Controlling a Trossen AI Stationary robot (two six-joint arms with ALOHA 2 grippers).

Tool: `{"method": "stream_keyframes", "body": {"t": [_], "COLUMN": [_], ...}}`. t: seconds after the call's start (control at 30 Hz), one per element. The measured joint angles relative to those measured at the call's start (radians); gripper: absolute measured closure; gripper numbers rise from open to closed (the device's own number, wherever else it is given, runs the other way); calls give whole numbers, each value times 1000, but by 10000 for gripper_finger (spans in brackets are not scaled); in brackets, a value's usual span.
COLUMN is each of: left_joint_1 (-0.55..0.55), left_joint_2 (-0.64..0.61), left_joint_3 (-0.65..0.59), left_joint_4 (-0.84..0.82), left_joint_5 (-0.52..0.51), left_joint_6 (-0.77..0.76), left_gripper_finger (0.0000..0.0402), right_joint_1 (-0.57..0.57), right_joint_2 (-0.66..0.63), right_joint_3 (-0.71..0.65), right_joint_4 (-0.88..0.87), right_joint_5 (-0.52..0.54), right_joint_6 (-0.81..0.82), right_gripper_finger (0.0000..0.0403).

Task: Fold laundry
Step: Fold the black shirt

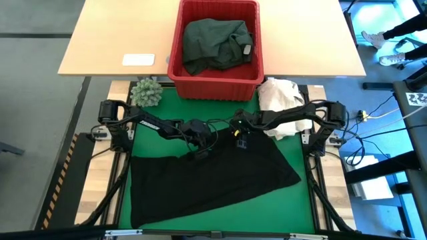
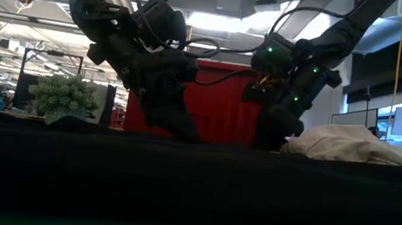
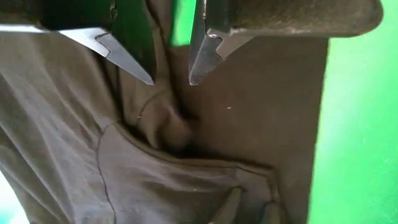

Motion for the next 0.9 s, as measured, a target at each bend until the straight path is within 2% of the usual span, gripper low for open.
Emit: {"method": "stream_keyframes", "body": {"t": [0.13,0.33,0.47,0.77,0.9], "left_joint_1": [0,0,0,0,0], "left_joint_2": [0,0,0,0,0], "left_joint_3": [0,0,0,0,0], "left_joint_4": [0,-1,-1,-2,-1], "left_joint_5": [6,8,8,-4,-61], "left_joint_6": [0,0,0,0,0], "left_gripper_finger": [311,311,311,311,311], "right_joint_1": [-5,-3,-3,-2,-2], "right_joint_2": [17,-7,-33,-79,-81], "right_joint_3": [2,-3,-5,-5,-5], "right_joint_4": [20,20,10,8,12], "right_joint_5": [9,6,6,4,-3], "right_joint_6": [-2,-19,-18,-16,-17], "right_gripper_finger": [283,389,383,397,396]}}
